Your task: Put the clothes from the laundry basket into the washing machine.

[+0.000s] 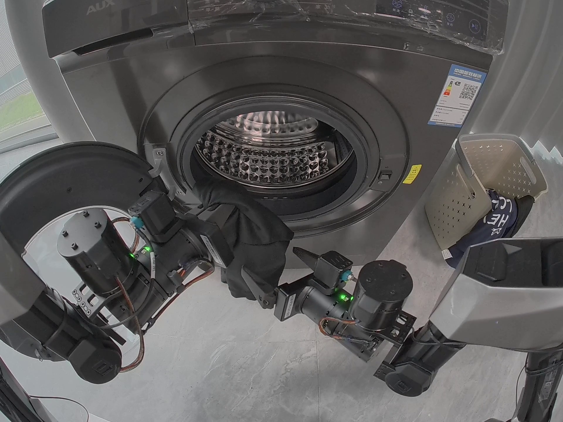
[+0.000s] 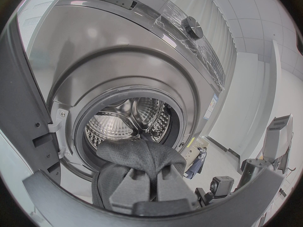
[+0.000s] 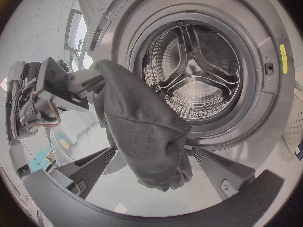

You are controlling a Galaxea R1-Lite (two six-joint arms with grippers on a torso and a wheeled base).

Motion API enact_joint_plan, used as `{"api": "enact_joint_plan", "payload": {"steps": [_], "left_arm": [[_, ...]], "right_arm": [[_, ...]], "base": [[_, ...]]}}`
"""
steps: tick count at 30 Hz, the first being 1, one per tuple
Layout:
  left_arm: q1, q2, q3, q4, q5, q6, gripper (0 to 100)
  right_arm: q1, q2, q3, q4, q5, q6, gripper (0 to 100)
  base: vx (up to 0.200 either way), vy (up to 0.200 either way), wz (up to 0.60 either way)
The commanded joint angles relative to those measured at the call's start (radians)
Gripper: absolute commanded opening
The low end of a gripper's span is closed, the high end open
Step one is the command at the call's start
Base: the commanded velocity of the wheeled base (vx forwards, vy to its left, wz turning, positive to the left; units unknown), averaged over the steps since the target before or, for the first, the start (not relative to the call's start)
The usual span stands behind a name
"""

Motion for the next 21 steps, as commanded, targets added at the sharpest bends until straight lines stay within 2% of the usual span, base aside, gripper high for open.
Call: {"api": "enact_joint_plan", "payload": {"steps": [1,6,7,12,15,19,21], "left_arm": [[-0.001,-0.005,-0.003,0.0,0.0,0.0,0],[-0.001,-0.005,-0.003,0.0,0.0,0.0,0],[-0.001,-0.005,-0.003,0.0,0.0,0.0,0],[0.001,-0.003,-0.001,0.0,0.0,0.0,0],[0.002,0.004,0.002,0.0,0.0,0.0,0],[0.008,0.009,0.011,0.0,-0.004,-0.002,0],[0.008,0.009,0.013,0.0,-0.004,-0.002,0]], "right_arm": [[-0.005,0.041,-0.041,0.0,0.002,0.0,100],[-0.032,0.063,-0.107,-0.003,0.0,0.0,100],[-0.035,0.063,-0.113,-0.008,0.0,0.0,0],[-0.042,0.047,-0.113,-0.019,0.002,0.003,0],[-0.039,0.003,-0.082,-0.019,0.002,0.003,0],[-0.023,-0.105,0.01,-0.019,0.0,0.005,0],[-0.023,-0.112,0.016,-0.019,0.002,0.005,0]], "base": [[0.0,0.0,0.0],[0.0,0.0,0.0],[0.0,0.0,0.0],[0.0,0.0,0.0],[0.0,0.0,0.0],[0.0,0.0,0.0],[0.0,0.0,0.0]]}}
